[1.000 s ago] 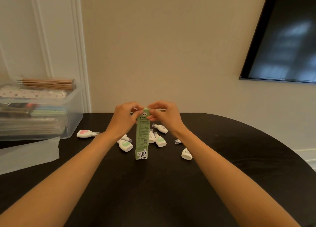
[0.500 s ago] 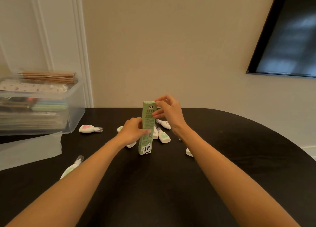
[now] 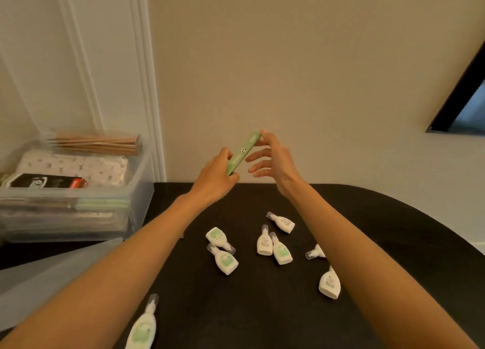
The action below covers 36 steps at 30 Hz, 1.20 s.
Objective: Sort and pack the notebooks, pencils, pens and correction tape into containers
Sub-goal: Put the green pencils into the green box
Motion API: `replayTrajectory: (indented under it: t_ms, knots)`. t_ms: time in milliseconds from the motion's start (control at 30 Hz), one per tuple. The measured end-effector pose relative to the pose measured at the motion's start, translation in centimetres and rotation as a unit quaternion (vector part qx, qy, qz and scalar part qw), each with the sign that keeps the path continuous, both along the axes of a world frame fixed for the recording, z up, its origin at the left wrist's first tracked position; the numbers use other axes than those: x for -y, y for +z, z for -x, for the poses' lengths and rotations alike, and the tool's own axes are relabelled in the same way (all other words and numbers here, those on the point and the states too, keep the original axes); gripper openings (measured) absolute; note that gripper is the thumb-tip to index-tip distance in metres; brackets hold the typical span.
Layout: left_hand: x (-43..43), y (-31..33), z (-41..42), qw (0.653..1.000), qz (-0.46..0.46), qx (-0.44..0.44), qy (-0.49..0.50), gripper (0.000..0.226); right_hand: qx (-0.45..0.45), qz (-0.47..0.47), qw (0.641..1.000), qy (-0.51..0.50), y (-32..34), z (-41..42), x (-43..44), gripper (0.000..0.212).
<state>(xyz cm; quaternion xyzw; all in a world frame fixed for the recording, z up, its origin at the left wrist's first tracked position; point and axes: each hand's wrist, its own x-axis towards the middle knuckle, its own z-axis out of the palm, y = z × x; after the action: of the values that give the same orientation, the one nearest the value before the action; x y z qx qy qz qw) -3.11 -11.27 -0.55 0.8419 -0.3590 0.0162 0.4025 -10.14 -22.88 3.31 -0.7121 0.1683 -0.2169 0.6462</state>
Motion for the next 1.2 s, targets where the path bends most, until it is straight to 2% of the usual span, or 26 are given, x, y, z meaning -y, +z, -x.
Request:
replayTrajectory:
  t_ms: [200, 300, 400, 467, 600, 700, 800, 967, 1200]
  knots:
    - [-3.6, 5.2, -4.0, 0.993, -0.113, -0.032, -0.019, 0.022, -0.101, -0.036, 0.994, 0.026, 6.5, -5.1, -1.9, 0.021]
    - [-6.7, 7.3, -6.2, 0.988, -0.145, -0.046, -0.03, 0.036, -0.16, -0.055, 0.984, 0.058, 8.4, -8.0, -3.8, 0.015]
    - [-10.2, 7.8, -9.5, 0.982, -0.181, -0.047, -0.006, 0.048, -0.184, -0.117, 0.972, 0.085, 8.6, -10.9, -6.1, 0.009]
    - [-12.3, 7.3, -11.9, 0.979, -0.197, -0.041, 0.012, 0.047, -0.192, -0.163, 0.963, 0.093, 7.9, -12.8, -7.9, 0.004]
    - [-15.7, 6.4, -15.8, 0.963, -0.261, -0.017, 0.066, 0.049, -0.21, -0.188, 0.95, 0.133, 5.4, -16.0, -11.2, 0.014]
    - [-18.2, 5.2, -18.4, 0.955, -0.279, -0.011, 0.101, 0.052, -0.221, -0.129, 0.947, 0.192, 3.3, -18.4, -13.6, 0.019]
    - [-20.5, 2.9, -20.5, 0.946, -0.301, -0.026, 0.12, 0.041, -0.226, -0.087, 0.947, 0.211, 0.8, -20.9, -16.1, 0.025]
    - [-23.1, -0.2, -22.5, 0.934, -0.327, -0.025, 0.14, 0.049, -0.267, 0.035, 0.942, 0.201, -3.0, -24.7, -19.3, 0.024]
    - [-24.8, -1.0, -23.0, 0.943, -0.31, -0.029, 0.118, 0.057, -0.231, 0.216, 0.931, 0.183, -5.5, -25.7, -21.2, 0.026]
